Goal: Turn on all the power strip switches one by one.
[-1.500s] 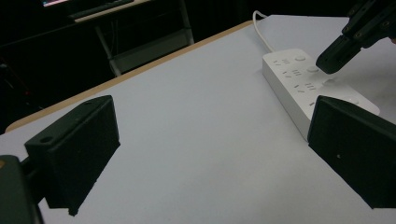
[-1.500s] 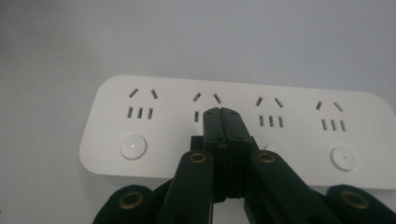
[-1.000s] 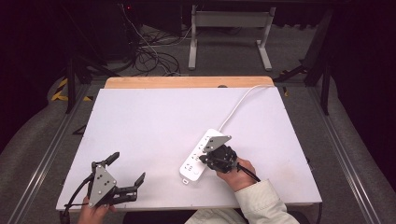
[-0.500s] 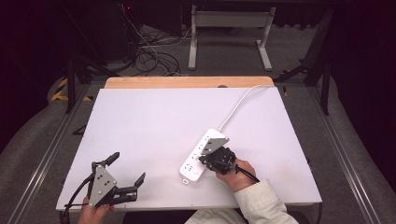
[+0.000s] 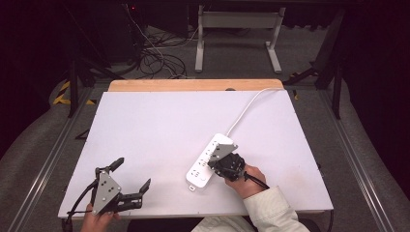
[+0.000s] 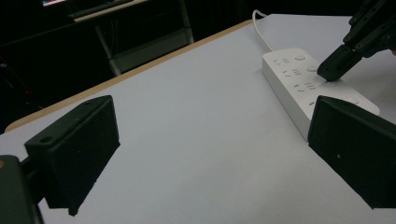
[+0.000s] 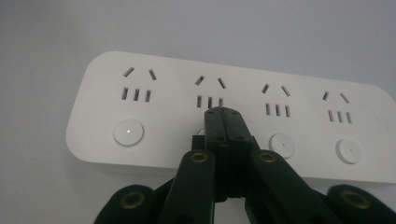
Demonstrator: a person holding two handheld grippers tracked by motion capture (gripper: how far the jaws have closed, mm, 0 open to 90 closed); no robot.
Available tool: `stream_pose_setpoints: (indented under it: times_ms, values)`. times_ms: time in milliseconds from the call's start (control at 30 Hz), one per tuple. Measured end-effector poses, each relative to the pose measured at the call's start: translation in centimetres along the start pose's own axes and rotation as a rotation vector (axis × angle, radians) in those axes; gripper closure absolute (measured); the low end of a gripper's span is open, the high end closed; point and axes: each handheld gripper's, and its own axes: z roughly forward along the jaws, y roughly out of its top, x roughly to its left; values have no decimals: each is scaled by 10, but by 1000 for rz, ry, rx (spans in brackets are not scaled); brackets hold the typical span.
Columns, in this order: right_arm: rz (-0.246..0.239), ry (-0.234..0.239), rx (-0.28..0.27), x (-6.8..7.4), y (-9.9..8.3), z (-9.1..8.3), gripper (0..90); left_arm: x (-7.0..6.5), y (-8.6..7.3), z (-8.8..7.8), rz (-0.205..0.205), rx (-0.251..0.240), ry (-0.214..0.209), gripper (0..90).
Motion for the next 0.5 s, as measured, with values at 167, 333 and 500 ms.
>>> stream_pose_setpoints:
  times_ms: [167,333,500]
  values:
    - [-17,-6,4,2,0,0,900,0,0,0,1,1,0,25]
    - [-31,2,4,3,1,2,900,0,0,0,5,2,0,25]
    - [1,20,-7,0,0,1,900,1,0,0,2,3,3,24]
